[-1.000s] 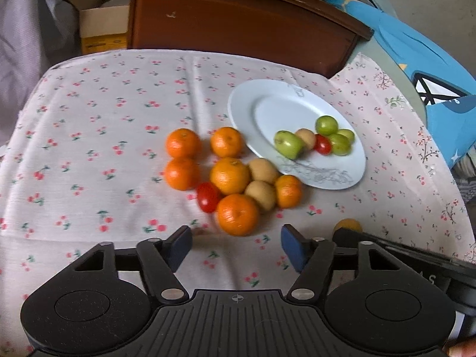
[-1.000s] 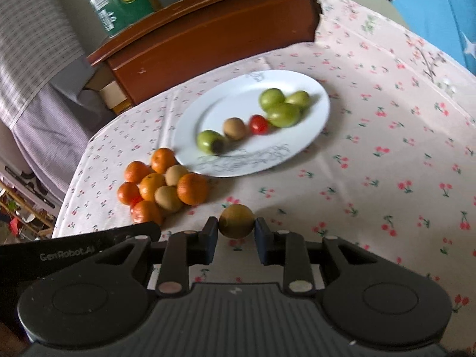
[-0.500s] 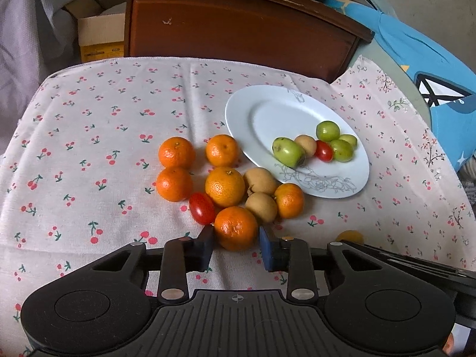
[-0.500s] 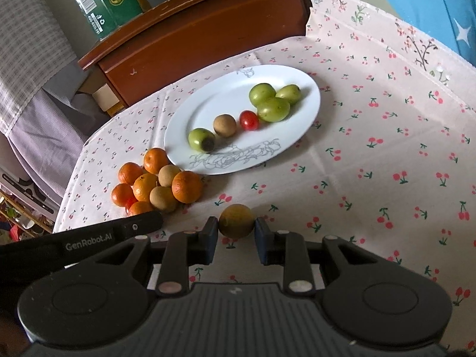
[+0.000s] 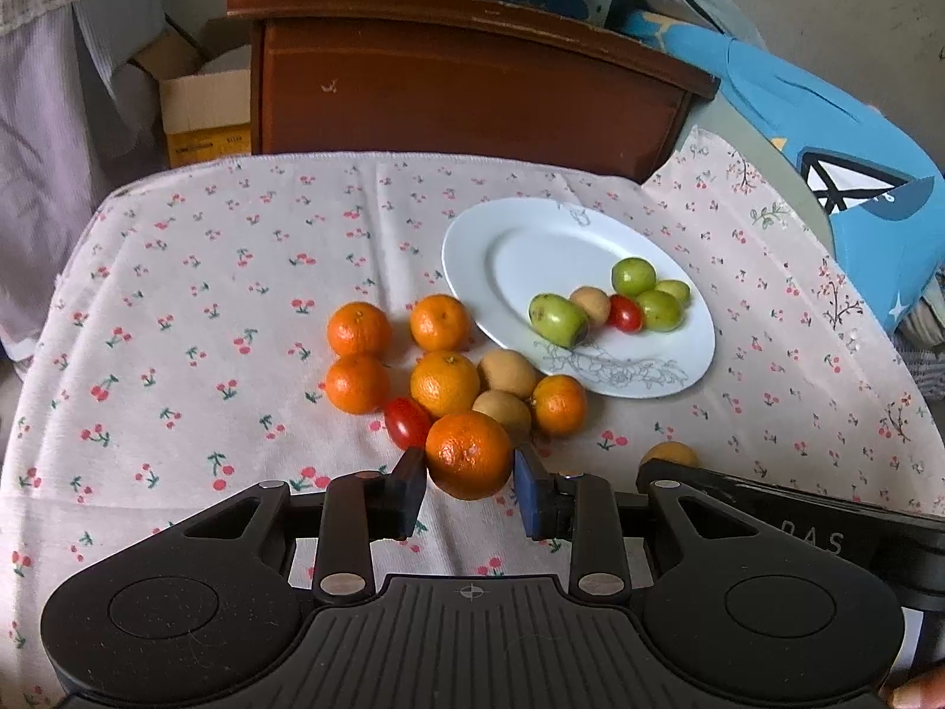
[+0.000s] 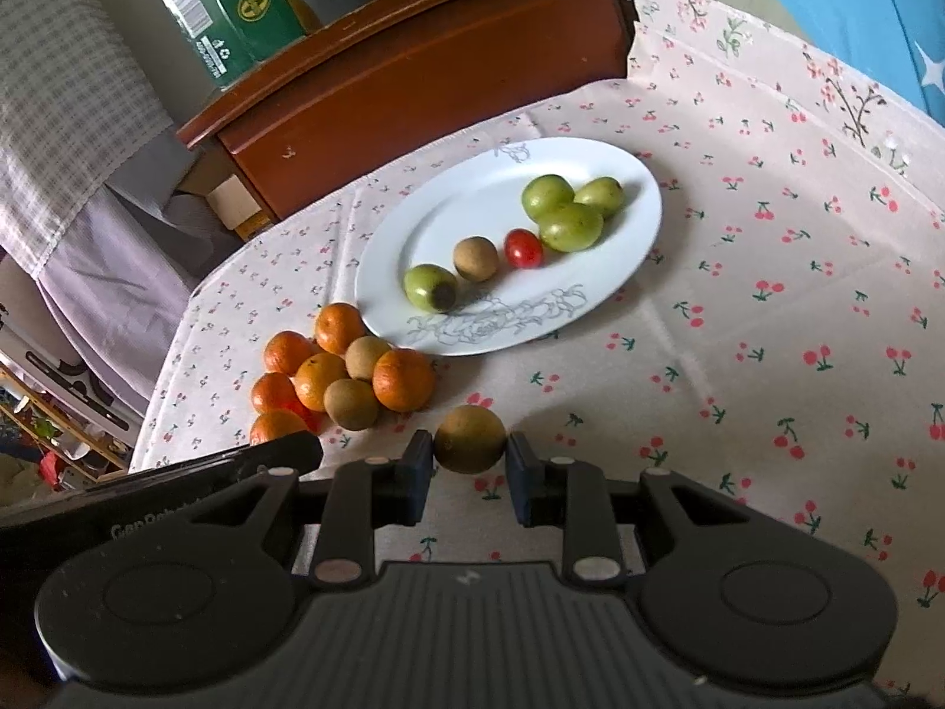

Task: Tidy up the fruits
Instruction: 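Carry the mandarin and kiwi onto the white plate and open both grippers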

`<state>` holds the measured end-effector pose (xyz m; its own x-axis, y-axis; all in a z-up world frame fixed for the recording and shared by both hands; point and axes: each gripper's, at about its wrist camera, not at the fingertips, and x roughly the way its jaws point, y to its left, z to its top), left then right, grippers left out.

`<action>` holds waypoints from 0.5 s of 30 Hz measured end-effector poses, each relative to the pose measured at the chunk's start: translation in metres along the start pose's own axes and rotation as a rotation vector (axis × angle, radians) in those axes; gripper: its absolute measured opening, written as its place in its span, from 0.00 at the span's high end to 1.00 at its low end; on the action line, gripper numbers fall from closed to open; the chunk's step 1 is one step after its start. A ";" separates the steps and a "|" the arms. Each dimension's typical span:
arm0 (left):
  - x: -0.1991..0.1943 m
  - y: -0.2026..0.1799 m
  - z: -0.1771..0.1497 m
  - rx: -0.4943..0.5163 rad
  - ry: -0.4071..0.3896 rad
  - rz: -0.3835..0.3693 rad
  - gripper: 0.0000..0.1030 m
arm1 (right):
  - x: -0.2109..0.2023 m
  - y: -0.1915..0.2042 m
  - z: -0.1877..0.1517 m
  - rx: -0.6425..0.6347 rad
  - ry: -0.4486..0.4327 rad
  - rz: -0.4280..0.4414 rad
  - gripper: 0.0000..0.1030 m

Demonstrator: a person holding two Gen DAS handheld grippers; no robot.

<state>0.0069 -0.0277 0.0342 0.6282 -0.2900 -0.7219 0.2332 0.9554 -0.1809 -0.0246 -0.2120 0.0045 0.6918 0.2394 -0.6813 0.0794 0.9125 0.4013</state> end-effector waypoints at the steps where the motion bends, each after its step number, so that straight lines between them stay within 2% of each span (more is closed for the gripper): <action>1: -0.001 0.000 0.001 0.001 -0.007 0.004 0.72 | 0.000 0.000 0.000 0.000 -0.003 0.000 0.74; 9: -0.014 0.002 0.018 -0.019 -0.061 -0.015 0.72 | -0.011 0.003 0.012 0.007 -0.047 0.018 0.74; 15: -0.025 0.005 0.048 -0.019 -0.101 -0.053 0.72 | -0.029 0.011 0.041 -0.022 -0.130 0.045 0.74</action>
<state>0.0278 -0.0185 0.0833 0.6876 -0.3431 -0.6399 0.2545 0.9393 -0.2301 -0.0147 -0.2223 0.0535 0.7815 0.2370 -0.5771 0.0309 0.9092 0.4152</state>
